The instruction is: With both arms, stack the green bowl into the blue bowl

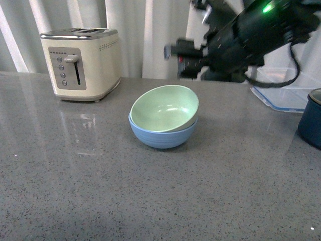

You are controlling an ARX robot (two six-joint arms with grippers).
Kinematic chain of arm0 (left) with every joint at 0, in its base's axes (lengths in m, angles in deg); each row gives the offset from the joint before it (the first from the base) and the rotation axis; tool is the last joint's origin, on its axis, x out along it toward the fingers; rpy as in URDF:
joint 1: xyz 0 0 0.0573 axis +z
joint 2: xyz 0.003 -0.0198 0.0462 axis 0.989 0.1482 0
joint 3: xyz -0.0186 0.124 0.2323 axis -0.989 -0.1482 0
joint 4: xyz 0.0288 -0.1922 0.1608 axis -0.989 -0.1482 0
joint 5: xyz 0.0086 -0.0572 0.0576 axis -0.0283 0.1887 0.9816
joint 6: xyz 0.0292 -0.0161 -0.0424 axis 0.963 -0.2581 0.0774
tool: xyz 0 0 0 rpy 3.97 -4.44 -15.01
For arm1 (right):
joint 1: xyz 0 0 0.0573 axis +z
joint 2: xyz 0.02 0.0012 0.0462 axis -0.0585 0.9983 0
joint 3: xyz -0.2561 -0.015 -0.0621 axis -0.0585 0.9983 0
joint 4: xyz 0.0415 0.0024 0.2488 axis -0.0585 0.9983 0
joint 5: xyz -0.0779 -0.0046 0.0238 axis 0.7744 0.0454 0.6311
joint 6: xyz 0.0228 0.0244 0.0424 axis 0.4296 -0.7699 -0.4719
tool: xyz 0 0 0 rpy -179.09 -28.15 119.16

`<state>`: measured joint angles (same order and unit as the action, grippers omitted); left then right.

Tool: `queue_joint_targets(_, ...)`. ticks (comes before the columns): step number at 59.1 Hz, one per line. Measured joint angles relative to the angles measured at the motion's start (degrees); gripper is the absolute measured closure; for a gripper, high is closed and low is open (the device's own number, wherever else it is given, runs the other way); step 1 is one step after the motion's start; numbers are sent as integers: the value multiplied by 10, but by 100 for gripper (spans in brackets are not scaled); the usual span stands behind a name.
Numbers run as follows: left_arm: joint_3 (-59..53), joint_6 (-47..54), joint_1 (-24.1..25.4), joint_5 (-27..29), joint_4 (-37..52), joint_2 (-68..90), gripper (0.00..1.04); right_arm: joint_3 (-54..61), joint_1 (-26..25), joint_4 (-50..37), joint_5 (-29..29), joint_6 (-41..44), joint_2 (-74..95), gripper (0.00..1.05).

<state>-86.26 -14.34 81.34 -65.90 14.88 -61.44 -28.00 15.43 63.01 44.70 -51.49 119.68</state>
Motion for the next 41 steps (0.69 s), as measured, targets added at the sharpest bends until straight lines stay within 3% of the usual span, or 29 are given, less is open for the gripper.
queue_joint_targets(5, 0, 0, 0, 0, 0, 0, 7, 12, -3, -28, 20, -3, -38, 33)
queue_joint_targets(9, 0, 0, 0, -1, 0, 0, 7, 86, -4, -191, 157, 33, -74, 44)
queue_joint_targets(13, 0, 0, 0, 0, 0, 0, 7, 197, -16, -337, 231, 57, -111, 58)
queue_joint_targets(19, 0, 0, 0, 0, 0, 0, 7, 320, -39, -426, 223, 70, -155, 76)
queue_joint_targets(29, 0, 0, 0, 0, 0, 0, 7, 457, -73, -480, 195, 78, -233, 104)
queue_joint_targets(41, 0, 0, 0, 0, 0, 0, 7, 574, -100, -510, 162, 80, -315, 104)
